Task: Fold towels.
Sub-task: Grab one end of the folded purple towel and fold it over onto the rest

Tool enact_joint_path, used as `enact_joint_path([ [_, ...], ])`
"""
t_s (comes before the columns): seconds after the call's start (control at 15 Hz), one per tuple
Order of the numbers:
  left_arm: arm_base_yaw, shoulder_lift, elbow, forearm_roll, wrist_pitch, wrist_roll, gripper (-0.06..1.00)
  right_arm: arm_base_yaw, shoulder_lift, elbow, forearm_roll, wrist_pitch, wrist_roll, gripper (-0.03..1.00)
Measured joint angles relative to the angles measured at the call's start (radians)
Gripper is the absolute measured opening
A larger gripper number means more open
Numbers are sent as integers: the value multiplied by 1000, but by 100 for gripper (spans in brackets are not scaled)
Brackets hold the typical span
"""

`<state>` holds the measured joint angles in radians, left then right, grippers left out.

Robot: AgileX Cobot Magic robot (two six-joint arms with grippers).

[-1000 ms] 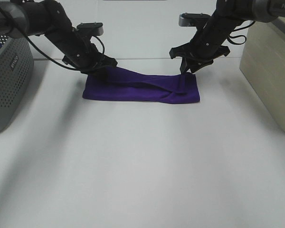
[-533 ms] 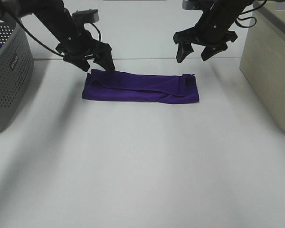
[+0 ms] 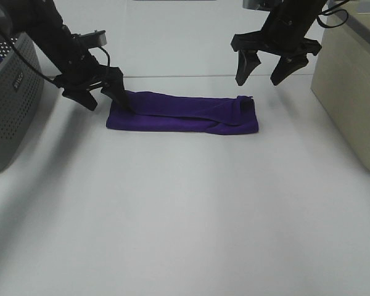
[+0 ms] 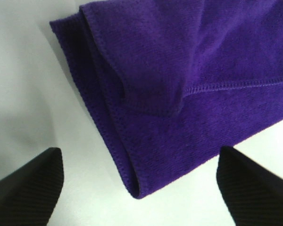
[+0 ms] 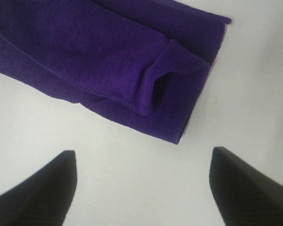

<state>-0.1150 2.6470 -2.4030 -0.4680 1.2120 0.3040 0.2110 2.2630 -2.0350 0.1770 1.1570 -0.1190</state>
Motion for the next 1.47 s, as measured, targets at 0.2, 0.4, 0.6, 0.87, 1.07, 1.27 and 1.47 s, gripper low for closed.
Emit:
enact_joint_path([
  [0.2, 43, 39, 0, -101, 1, 2, 81, 0, -5, 0, 0, 12, 1, 76],
  [0.4, 54, 53, -5, -124, 2, 3, 80, 0, -5, 0, 1, 12, 3, 76],
  [0.6, 49, 69, -13, -167, 0, 3, 80, 0, -5, 0, 6, 13, 4, 76],
  [0.87, -38, 85, -17, -230, -4, 0, 75, 0, -5, 0, 23, 25, 4, 76],
  [1.07, -54, 97, -17, -216, -25, -43, 45, 0, -5, 0, 27, 50, 4, 76],
  [1.27, -52, 105, -16, -197, -33, 6, 3, 0, -5, 0, 29, 56, 24, 76],
  [1.47, -53, 103, -16, -191, -30, 18, 3, 0, -7, 0, 37, 58, 32, 76],
])
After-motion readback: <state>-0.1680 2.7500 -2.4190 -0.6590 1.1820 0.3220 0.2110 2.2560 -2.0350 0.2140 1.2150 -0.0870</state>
